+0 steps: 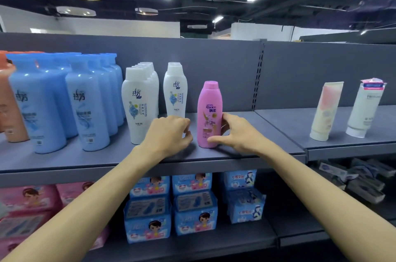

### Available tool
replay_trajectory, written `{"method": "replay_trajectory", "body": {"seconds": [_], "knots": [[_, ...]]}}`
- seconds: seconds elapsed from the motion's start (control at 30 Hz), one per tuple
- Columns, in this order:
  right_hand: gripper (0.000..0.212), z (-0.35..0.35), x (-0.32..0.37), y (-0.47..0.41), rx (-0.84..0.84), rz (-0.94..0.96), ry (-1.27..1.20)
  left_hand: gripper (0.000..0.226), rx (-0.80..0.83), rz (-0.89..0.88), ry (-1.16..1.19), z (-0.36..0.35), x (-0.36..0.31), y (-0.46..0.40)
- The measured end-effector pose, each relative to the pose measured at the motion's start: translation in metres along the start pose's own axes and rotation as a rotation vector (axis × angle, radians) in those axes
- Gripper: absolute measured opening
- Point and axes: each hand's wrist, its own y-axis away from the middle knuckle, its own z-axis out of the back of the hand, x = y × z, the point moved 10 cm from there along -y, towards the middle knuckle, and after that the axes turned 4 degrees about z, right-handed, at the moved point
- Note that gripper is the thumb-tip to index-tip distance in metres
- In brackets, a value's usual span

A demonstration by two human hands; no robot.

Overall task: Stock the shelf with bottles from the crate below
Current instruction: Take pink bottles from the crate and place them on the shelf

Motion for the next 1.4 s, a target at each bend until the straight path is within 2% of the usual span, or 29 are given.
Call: {"method": "replay_trajectory", "body": {"seconds": [0.2, 0.3, 0.5, 0.77, 1.1, 1.4], "knots": [[0.050, -0.003, -0.027, -0.039, -0.039, -0.052, 0.003, 0.019, 0.023, 0.057, -0.035, -0.013, 0.003, -0.024], [0.047, -0.003, -0.043, -0.062, -0.059, -0.087, -0.008, 0.018, 0.006, 0.033, -0.117, -0.020, -0.003, -0.037], [0.046, -0.010, -0.067, -0.101, -0.102, -0.116, -0.075, 0.015, 0.011, 0.031, -0.120, -0.041, -0.005, -0.053], [0.039, -0.015, -0.096, -0.139, -0.181, -0.182, -0.116, 0.014, -0.019, 0.122, -0.016, -0.059, 0.007, -0.062], [0.044, -0.029, -0.122, -0.173, -0.281, -0.255, -0.095, 0.011, -0.038, 0.178, 0.099, -0.057, 0.018, -0.062], [0.045, -0.032, -0.124, -0.178, -0.335, -0.249, -0.045, 0.012, -0.065, 0.235, 0.168, -0.054, 0.024, -0.062]]}}
